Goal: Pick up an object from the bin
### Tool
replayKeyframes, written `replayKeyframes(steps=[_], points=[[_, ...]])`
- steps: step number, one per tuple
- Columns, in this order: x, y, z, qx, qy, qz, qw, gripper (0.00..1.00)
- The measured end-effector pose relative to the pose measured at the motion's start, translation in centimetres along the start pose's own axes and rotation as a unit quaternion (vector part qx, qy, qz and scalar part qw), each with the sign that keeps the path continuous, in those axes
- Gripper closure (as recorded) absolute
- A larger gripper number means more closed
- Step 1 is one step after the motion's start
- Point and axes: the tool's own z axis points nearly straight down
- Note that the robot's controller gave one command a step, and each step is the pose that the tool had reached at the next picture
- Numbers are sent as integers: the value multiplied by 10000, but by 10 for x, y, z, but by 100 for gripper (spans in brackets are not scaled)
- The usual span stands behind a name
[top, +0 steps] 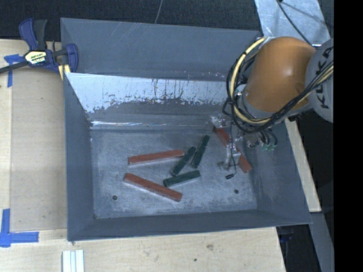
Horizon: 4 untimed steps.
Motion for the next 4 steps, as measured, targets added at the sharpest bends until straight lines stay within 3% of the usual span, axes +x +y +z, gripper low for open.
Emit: replayKeyframes(steps=[1,2,3,4], points=[[-16,36,23,-9,3,-889,9960,0],[-50,31,55,-5,-4,-1874,9823,0],[-56,47,101,-6,4,-2194,9756,0],[-78,83,109,-1,-3,-2595,9657,100]])
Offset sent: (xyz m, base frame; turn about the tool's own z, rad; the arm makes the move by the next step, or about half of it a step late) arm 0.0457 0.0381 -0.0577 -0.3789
